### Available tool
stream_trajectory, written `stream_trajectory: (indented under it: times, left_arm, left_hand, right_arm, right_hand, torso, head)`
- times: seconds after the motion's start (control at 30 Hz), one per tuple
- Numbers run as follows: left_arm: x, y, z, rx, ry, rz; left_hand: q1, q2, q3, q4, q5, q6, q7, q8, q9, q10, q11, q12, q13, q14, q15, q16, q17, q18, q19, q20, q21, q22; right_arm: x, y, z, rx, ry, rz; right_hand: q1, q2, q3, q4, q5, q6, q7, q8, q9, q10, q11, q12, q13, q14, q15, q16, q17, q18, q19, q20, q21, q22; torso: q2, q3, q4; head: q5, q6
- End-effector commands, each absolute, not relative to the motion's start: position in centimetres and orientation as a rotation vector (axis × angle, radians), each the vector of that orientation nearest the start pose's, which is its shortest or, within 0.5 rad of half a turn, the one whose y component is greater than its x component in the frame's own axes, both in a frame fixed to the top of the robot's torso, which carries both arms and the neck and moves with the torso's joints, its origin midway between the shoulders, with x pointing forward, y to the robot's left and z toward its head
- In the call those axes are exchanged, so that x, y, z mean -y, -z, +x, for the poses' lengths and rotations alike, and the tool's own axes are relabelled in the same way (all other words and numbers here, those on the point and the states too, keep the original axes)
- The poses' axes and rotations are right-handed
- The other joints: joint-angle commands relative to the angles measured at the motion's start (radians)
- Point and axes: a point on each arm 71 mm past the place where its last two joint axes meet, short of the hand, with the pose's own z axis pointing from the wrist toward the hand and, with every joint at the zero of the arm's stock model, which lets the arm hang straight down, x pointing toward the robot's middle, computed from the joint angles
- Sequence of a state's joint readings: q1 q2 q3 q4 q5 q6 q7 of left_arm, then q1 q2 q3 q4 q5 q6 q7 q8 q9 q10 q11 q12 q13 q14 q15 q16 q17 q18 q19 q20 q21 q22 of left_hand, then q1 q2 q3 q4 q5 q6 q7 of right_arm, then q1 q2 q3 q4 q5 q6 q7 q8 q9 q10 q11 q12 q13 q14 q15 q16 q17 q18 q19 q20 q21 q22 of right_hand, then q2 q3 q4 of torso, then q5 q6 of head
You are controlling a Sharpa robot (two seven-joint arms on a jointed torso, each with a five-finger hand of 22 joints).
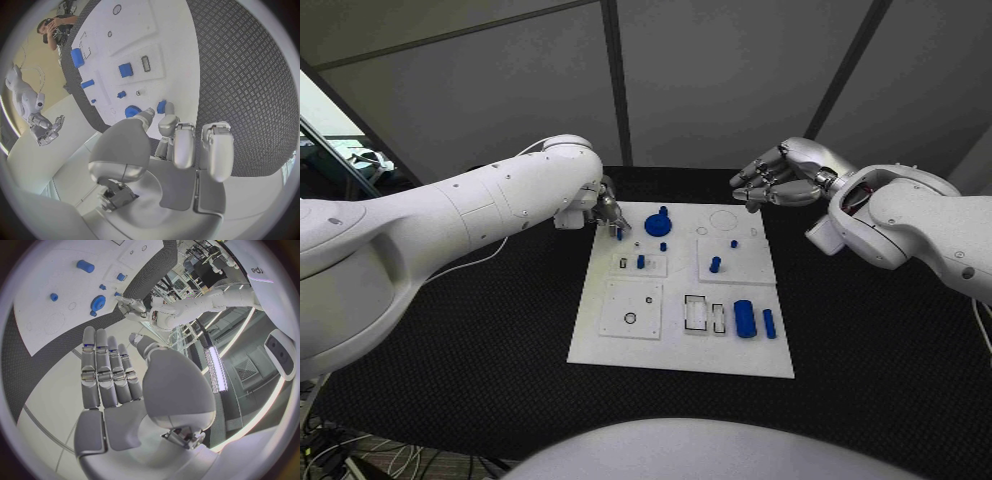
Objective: Assemble the parts on the task board
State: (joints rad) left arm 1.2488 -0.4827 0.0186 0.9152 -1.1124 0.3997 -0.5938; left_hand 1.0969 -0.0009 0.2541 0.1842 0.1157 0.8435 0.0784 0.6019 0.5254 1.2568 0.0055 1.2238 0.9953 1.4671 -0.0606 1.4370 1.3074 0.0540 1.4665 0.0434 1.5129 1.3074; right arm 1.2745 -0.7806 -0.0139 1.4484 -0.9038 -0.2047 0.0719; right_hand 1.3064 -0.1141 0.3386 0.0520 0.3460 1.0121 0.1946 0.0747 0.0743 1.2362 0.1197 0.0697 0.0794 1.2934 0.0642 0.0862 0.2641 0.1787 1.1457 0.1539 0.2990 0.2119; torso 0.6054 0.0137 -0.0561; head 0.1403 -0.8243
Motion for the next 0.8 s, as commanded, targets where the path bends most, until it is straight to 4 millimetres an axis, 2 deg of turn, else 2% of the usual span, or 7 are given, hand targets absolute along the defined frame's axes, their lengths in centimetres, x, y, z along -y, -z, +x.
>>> stream_trajectory:
  times: [0.03, 0.17, 0.3, 0.4, 0.57, 0.77, 0.8]
  left_arm:
    - [-21.45, 22.56, 57.29, -2.453, 0.126, -0.263]
    - [-21.51, 22.56, 57.3, -2.452, 0.129, -0.265]
    - [-21.5, 22.57, 57.29, -2.454, 0.141, -0.273]
    - [-21.45, 22.55, 57.3, -2.451, 0.154, -0.277]
    - [-21.42, 22.49, 57.32, -2.441, 0.176, -0.285]
    - [-21.73, 22.28, 57.14, -2.417, 0.212, -0.317]
    - [-21.78, 22.25, 57.1, -2.415, 0.215, -0.321]
  left_hand:
    - [0.014, 0.005, 0.003, -0.01, 0.006, 0.006, -0.004, 0.005, 0.002, 0.001, -0.006, 0.004, -0.002, 0.064, -0.004, -0.005, 0.126, -0.036, 0.074, -0.001, 0.003, 0.192]
    - [0.036, 0.022, 0.019, -0.026, 0.007, 0.004, -0.006, 0.006, 0.002, 0.0, -0.008, 0.003, -0.004, 0.064, -0.005, -0.006, 0.125, -0.036, 0.073, -0.002, 0.003, 0.192]
    - [0.08, 0.053, 0.067, -0.061, 0.009, -0.003, -0.009, 0.005, 0.003, -0.002, -0.011, 0.0, -0.007, 0.064, -0.008, -0.006, 0.125, -0.036, 0.074, -0.004, 0.003, 0.193]
    - [0.113, 0.074, 0.13, -0.096, -0.043, -0.01, -0.009, 0.007, 0.006, -0.003, -0.012, -0.003, -0.008, 0.064, -0.01, -0.006, 0.125, -0.037, 0.074, -0.007, 0.004, 0.194]
    - [0.106, 0.068, 0.257, -0.142, -0.05, -0.018, -0.004, 0.024, 0.022, 0.001, -0.01, -0.004, -0.008, 0.064, -0.006, -0.006, 0.125, -0.037, 0.075, -0.005, 0.006, 0.198]
    - [0.048, 0.039, 0.371, -0.168, -0.053, -0.027, -0.006, 0.055, 0.049, 0.005, -0.009, -0.005, -0.013, 0.064, -0.005, -0.006, 0.125, -0.036, 0.074, -0.006, 0.002, 0.195]
    - [0.048, 0.039, 0.371, -0.168, -0.053, -0.027, -0.006, 0.055, 0.049, 0.005, -0.009, -0.005, -0.013, 0.064, -0.005, -0.006, 0.125, -0.036, 0.074, -0.006, 0.002, 0.195]
  right_arm:
    - [18.34, 14.55, 51.13, -1.729, -1.077, 0.2]
    - [18.32, 14.56, 51.14, -1.73, -1.077, 0.2]
    - [18.3, 14.56, 51.16, -1.731, -1.078, 0.2]
    - [18.28, 14.57, 51.17, -1.731, -1.078, 0.199]
    - [18.3, 14.58, 51.19, -1.732, -1.077, 0.2]
    - [18.38, 14.61, 51.24, -1.734, -1.074, 0.201]
    - [18.38, 14.61, 51.24, -1.734, -1.074, 0.201]
  right_hand:
    - [-0.003, 0.007, 0.0, -0.001, 0.005, -0.001, -0.002, -0.001, 0.0, -0.006, -0.001, 0.004, -0.001, -0.005, -0.003, -0.006, 0.001, 0.002, 0.001, 0.005, -0.007, -0.001]
    - [-0.003, 0.007, 0.0, -0.001, 0.005, -0.001, -0.002, -0.001, 0.0, -0.006, -0.001, 0.004, -0.001, -0.005, -0.003, -0.006, 0.001, 0.002, 0.001, 0.005, -0.007, -0.001]
    - [-0.003, 0.007, 0.0, -0.001, 0.005, -0.001, -0.002, -0.001, 0.0, -0.006, -0.001, 0.004, -0.001, -0.005, -0.003, -0.006, 0.001, 0.002, 0.001, 0.005, -0.007, -0.001]
    - [-0.002, 0.007, 0.0, -0.001, 0.005, -0.001, -0.003, -0.001, 0.0, -0.006, -0.001, 0.004, -0.001, -0.005, -0.003, -0.006, 0.001, 0.002, 0.001, 0.005, -0.007, -0.001]
    - [-0.002, 0.007, 0.0, -0.001, 0.006, -0.001, -0.003, -0.001, 0.0, -0.006, -0.001, 0.004, -0.001, -0.004, -0.003, -0.006, 0.001, 0.002, 0.002, 0.005, -0.007, -0.001]
    - [-0.002, 0.007, 0.0, -0.001, 0.006, -0.001, -0.003, -0.001, 0.0, -0.006, -0.001, 0.004, -0.001, -0.004, -0.003, -0.006, 0.001, 0.002, 0.002, 0.005, -0.007, -0.001]
    - [-0.002, 0.007, 0.0, -0.001, 0.006, -0.001, -0.003, -0.001, 0.0, -0.006, -0.001, 0.004, -0.001, -0.004, -0.003, -0.006, 0.001, 0.002, 0.002, 0.005, -0.007, -0.001]
  torso:
    - [0.0, 0.0, 0.0002]
    - [0.0, -0.0001, 0.0001]
    - [0.0, -0.0002, 0.0005]
    - [0.0, 0.0, 0.0001]
    - [0.0, 0.0001, 0.0]
    - [-0.001, 0.0003, 0.0017]
    - [-0.001, 0.0003, 0.0019]
  head:
    - [0.001, 0.0]
    - [0.001, -0.001]
    - [0.001, -0.002]
    - [0.002, -0.002]
    - [0.003, -0.004]
    - [0.002, -0.004]
    - [0.001, -0.004]
